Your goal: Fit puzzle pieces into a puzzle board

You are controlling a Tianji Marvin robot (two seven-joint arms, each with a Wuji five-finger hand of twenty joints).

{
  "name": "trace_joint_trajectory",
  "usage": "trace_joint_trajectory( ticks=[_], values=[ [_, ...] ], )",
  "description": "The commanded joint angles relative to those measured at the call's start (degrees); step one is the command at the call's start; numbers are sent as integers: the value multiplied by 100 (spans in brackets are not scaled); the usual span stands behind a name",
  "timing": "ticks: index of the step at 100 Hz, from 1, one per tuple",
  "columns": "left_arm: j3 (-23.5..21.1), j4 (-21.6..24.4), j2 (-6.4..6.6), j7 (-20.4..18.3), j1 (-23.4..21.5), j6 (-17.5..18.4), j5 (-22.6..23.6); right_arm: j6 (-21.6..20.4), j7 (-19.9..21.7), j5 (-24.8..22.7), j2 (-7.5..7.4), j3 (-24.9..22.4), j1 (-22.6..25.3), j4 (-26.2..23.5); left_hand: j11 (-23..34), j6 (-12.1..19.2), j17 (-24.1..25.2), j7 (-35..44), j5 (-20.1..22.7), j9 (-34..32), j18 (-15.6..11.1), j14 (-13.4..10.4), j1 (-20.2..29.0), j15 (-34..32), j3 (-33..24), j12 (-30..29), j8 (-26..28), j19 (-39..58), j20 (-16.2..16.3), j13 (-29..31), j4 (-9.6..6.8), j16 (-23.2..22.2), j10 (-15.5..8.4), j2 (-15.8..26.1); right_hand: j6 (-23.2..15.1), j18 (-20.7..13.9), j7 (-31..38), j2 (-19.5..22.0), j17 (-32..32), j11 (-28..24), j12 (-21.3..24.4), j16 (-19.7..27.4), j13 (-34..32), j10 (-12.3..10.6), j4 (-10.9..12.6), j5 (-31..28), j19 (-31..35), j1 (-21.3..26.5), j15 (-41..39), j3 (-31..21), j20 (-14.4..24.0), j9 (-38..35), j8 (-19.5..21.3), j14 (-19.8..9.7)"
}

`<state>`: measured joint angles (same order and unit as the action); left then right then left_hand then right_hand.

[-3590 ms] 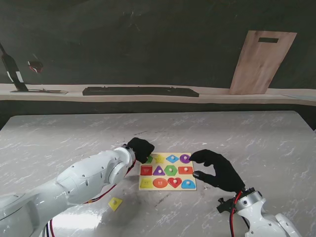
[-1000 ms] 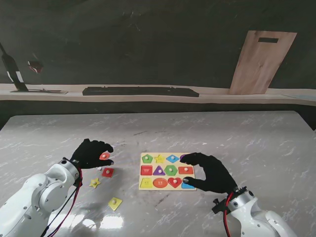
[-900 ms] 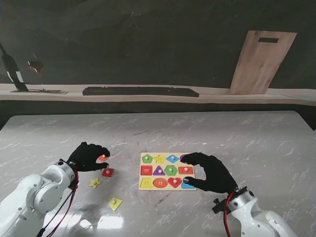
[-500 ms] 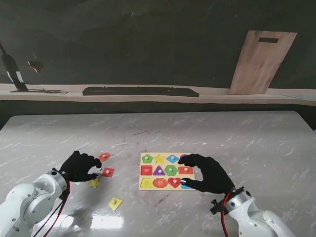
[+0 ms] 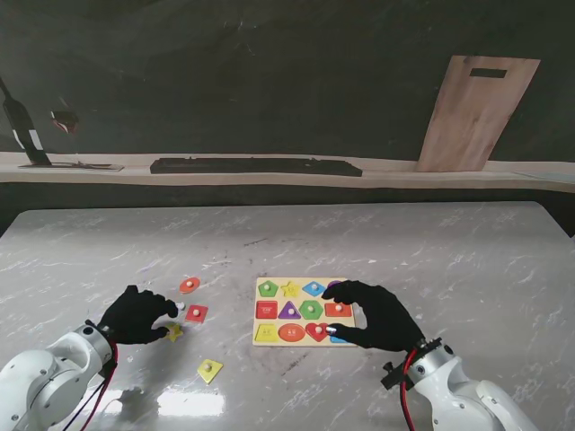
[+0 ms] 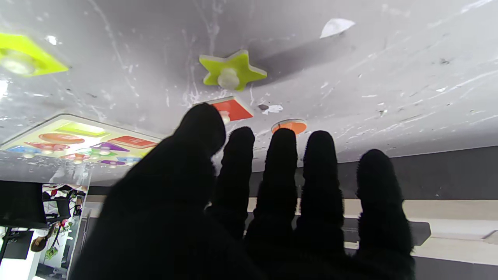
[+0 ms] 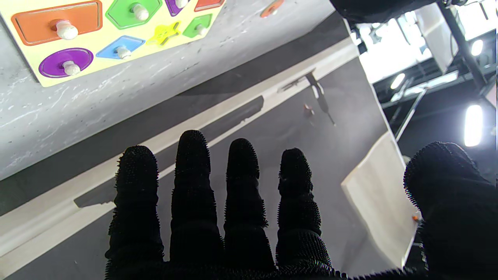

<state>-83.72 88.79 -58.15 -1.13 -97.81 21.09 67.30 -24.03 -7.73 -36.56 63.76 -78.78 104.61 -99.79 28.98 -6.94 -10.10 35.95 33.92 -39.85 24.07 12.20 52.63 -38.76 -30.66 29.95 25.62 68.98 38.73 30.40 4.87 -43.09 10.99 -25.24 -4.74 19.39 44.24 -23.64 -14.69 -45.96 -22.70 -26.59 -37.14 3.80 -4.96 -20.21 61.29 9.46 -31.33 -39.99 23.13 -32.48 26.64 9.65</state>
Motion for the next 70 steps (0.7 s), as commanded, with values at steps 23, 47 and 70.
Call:
trace_joint_trajectory(
  ticks=[23, 47, 70],
  values=[
    [231, -278, 36, 222, 96, -84, 151, 71, -9, -49, -8, 26, 34, -15, 207, 222, -155, 273, 72, -170, -597, -285, -12, -102, -470, 59, -45, -92, -110, 308, 256, -98, -195, -389, -76, -84, 48, 69, 58, -73, -49, -120, -4, 1, 199, 20, 29, -45, -75, 91, 134, 86, -71, -150],
    [337, -417, 40, 348, 173, -184, 188, 103, 14, -42, -11, 37, 25, -15, 296, 214, -189, 421, 84, -214, -588, -290, 40, -174, -474, 111, -50, -82, -105, 343, 335, -106, -183, -445, -80, -90, 45, 74, 59, -69, -48, -120, -1, 1, 198, 5, 27, -53, -73, 88, 138, 78, -76, -144],
    [403, -475, 34, 352, 228, -249, 136, 157, -2, -49, -7, 36, 38, -35, 286, 224, -238, 726, 141, -368, -563, -281, 218, -252, -387, 453, -70, -46, -108, 426, 423, -100, -158, -558, -80, -84, 46, 72, 63, -73, -50, -122, -6, 1, 197, 4, 25, -52, -76, 89, 141, 71, -76, -153]
  ],
)
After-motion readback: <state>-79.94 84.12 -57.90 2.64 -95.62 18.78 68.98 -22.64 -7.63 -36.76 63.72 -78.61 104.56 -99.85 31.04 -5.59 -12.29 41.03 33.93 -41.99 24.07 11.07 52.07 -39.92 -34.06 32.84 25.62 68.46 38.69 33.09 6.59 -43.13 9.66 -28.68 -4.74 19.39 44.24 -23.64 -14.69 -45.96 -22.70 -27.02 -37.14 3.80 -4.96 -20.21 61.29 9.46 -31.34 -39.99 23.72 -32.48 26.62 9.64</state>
